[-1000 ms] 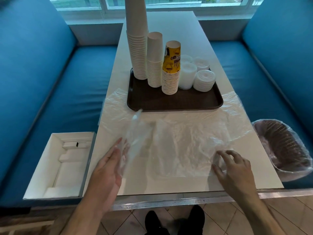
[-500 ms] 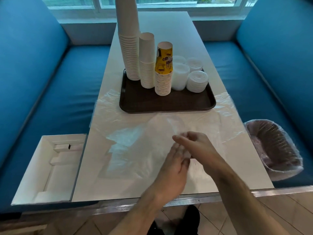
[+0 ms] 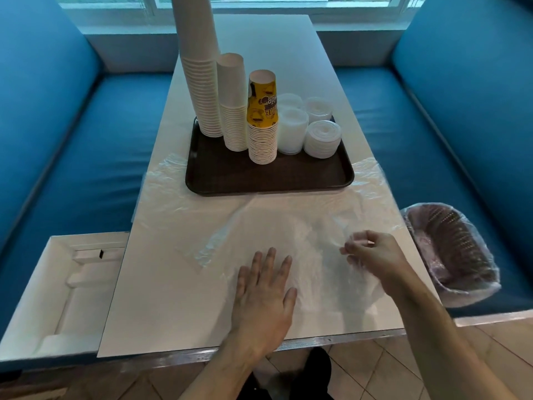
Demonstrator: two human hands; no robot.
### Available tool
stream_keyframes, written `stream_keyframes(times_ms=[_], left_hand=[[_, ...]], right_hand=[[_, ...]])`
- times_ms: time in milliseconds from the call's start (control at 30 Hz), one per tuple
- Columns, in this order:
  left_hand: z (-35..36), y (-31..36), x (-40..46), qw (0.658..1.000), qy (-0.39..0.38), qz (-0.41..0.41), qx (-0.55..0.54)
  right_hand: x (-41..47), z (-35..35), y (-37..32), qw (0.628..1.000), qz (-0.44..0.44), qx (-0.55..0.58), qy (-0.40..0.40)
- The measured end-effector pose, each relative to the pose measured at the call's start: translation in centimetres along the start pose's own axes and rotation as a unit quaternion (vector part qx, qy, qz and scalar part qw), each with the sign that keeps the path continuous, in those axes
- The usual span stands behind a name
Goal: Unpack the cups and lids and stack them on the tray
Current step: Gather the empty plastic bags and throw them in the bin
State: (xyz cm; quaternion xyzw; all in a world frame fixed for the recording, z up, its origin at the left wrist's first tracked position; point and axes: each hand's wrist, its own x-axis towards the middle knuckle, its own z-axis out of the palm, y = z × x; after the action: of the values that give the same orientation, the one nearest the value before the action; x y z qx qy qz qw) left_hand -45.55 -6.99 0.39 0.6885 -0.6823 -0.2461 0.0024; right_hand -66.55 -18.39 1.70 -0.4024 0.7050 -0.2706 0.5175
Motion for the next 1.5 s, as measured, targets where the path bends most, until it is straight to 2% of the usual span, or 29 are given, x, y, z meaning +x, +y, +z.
stream_keyframes(times_ms=[67,133,233,300,367,433,500,600,667,867,1000,1100,1233,1300,1400,1500], left_hand=[[0.1,-0.1,0.3,1.000,-0.015,-0.009,0.013],[0.4,-0.3,0.7,0.999,-0.027,-0.019,0.014],[0.5,-0.4,0.9,0.999,-0.030,-0.024,0.030],[0.6,-0.2,0.9,0.998,-0.029,-0.022,0.047],[0.4,-0.1,0.8,0.998,-0.012,-0.018,0.057],[0.8,-0.4,1.0,0.998,0.020,-0.019,0.064],[0.8,-0.5,0.9,0.998,0.017,-0.019,0.066],[0.8,-0.9,1.0,0.996,0.011,-0.024,0.085],[1.0,-1.0,1.0,0.995,0.012,-0.027,0.092],[-0.1,-0.1,1.0,0.995,-0.027,-0.012,0.094],[-1.2,0.4,0.5,0.998,-0.009,-0.032,0.054],[-1.5,0.2,0.0,0.997,0.001,-0.028,0.066],[-1.9,-0.2,-0.7,0.995,0.014,-0.053,0.085],[-1.5,-0.5,-0.9,0.995,0.001,-0.060,0.081],[-0.6,-0.9,-0.9,0.995,0.011,-0.059,0.075],[-0.3,-1.3,-0.3,0.995,0.013,-0.058,0.075]], right_hand=[[0.4,-0.1,0.5,0.999,-0.001,-0.032,0.019],[0.0,-0.3,0.4,0.992,-0.023,-0.114,0.047],[-1.4,-0.6,0.1,0.950,-0.130,-0.235,0.160],[-2.6,-0.1,0.2,0.921,-0.205,-0.271,0.189],[-3.4,0.8,0.8,0.910,-0.235,-0.308,0.146],[-3.9,1.1,1.7,0.911,-0.224,-0.326,0.114],[-3.7,0.4,2.4,0.921,-0.185,-0.317,0.129],[-2.9,-1.2,2.8,0.941,-0.074,-0.296,0.150],[-2.5,-1.7,2.5,0.947,-0.048,-0.285,0.140],[-1.7,-1.9,1.2,0.962,-0.046,-0.247,0.112],[-1.7,-2.0,1.1,0.970,-0.063,-0.216,0.092],[-2.1,-1.6,0.9,0.972,-0.089,-0.202,0.081],[-2.7,-0.1,0.9,0.947,-0.182,-0.248,0.095],[-3.1,1.1,1.4,0.927,-0.231,-0.287,0.072],[-3.7,2.8,2.3,0.894,-0.245,-0.374,0.008],[-3.8,3.4,2.7,0.869,-0.252,-0.426,-0.011]])
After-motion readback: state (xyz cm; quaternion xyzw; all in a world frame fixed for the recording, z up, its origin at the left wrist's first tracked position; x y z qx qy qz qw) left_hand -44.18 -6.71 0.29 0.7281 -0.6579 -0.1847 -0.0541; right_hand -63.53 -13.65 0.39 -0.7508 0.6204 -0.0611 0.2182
